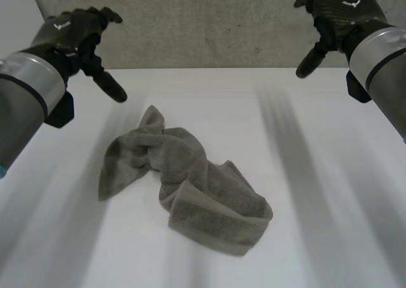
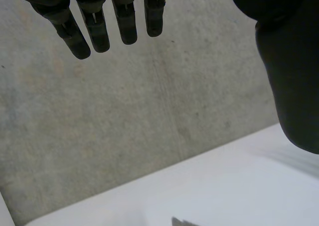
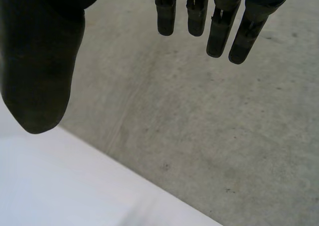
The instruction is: Fold the towel.
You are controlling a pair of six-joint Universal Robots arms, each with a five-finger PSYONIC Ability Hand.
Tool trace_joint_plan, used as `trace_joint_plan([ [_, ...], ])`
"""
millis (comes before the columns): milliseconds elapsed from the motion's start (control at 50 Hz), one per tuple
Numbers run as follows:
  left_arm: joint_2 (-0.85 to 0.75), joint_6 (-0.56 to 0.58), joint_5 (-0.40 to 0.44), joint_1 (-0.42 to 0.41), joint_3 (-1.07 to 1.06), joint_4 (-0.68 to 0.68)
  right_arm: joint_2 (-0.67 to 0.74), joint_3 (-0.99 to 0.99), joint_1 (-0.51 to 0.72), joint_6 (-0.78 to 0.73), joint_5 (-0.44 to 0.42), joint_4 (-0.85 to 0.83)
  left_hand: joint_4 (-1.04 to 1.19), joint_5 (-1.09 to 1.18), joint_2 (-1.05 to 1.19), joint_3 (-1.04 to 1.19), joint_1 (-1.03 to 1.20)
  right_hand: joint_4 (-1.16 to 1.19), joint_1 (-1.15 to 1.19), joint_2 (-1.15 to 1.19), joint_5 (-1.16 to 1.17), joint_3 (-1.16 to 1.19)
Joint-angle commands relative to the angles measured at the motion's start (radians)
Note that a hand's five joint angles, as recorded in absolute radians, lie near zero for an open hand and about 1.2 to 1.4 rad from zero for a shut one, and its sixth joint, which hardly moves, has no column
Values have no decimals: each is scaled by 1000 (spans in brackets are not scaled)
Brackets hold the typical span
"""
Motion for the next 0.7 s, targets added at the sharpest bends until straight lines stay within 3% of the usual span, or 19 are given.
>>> trace_joint_plan([
  [20,15,68,17,-11,-141,2,-67,169,11,-358,-155,84,20,29,22,34,12,-78,-56,-71,-60,-71],
  [40,15,69,17,-11,-142,2,-73,226,9,-434,-198,89,20,29,22,35,12,-78,-56,-71,-60,-71],
  [100,13,228,59,10,-305,32,-88,352,11,-560,-276,95,55,64,57,70,47,-78,-56,-71,-60,-71],
  [120,13,228,59,10,-306,33,-89,353,11,-560,-276,95,56,64,57,70,47,-78,-56,-71,-60,-71],
  [160,10,265,71,15,-350,52,-108,478,18,-638,-368,94,88,97,89,102,79,-78,-56,-71,-60,-71],
  [320,-33,362,114,47,-518,219,-101,653,116,-648,-546,20,111,120,113,126,103,-78,-56,-71,-60,-71],
  [560,-263,366,106,55,-441,290,3,709,270,-543,-534,-253,103,111,104,117,94,-78,-56,-71,-60,-71],
  [620,-304,366,103,63,-413,312,68,692,307,-513,-470,-310,103,111,104,117,94,-78,-56,-71,-60,-71],
  [660,-335,368,102,66,-397,348,114,664,357,-505,-363,-354,103,111,104,117,94,-78,-56,-71,-60,-71],
  [700,-346,368,100,66,-390,365,135,647,374,-504,-318,-371,103,111,104,117,94,-78,-56,-71,-60,-71],
])
